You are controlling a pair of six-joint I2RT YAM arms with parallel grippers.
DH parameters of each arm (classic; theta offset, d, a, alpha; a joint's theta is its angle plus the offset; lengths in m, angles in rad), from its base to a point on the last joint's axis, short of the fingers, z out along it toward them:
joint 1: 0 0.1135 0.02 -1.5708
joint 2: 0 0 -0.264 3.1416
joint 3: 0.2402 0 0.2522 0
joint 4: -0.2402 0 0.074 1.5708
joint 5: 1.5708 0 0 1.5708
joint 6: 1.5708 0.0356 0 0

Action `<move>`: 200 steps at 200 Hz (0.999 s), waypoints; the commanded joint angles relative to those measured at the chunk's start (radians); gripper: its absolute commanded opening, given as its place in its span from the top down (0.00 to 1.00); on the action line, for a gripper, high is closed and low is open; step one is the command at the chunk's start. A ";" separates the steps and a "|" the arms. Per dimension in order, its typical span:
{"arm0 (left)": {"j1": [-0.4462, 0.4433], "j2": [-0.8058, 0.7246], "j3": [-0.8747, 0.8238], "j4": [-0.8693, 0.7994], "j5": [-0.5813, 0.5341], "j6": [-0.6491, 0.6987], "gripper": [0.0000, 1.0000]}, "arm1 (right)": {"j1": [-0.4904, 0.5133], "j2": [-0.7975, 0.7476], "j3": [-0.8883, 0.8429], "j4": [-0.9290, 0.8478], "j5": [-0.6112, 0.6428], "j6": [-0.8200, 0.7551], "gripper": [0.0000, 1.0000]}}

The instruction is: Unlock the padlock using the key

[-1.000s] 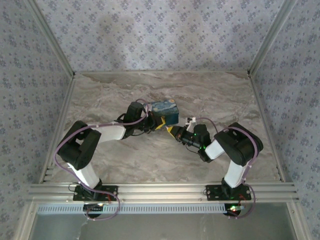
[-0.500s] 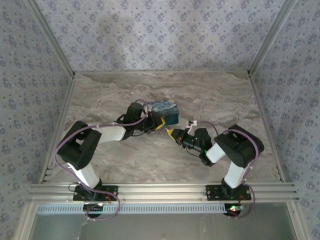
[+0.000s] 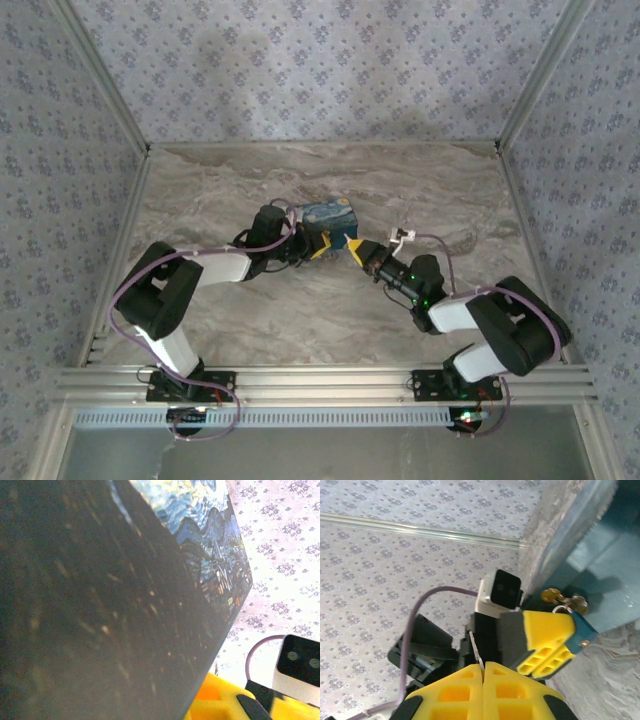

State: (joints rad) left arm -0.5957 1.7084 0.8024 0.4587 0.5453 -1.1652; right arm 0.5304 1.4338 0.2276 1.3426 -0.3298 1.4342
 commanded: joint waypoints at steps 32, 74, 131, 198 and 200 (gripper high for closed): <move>0.003 -0.021 0.006 0.061 -0.006 -0.004 0.91 | -0.029 -0.033 -0.031 -0.176 0.043 0.103 1.00; 0.004 -0.020 0.004 0.083 -0.010 -0.016 0.91 | -0.014 0.033 -0.012 -0.171 0.032 0.112 1.00; 0.002 -0.017 0.010 0.099 -0.015 -0.025 0.91 | 0.045 0.290 0.036 0.051 0.018 0.180 1.00; 0.003 -0.017 0.009 0.116 -0.013 -0.030 0.91 | 0.072 0.272 0.067 0.050 0.030 0.154 1.00; 0.003 -0.016 0.009 0.116 -0.013 -0.030 0.91 | 0.072 0.273 0.068 0.050 0.030 0.154 1.00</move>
State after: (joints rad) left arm -0.5953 1.7084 0.7986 0.5129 0.5304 -1.1919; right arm 0.5976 1.7218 0.2741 1.3552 -0.3096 1.5829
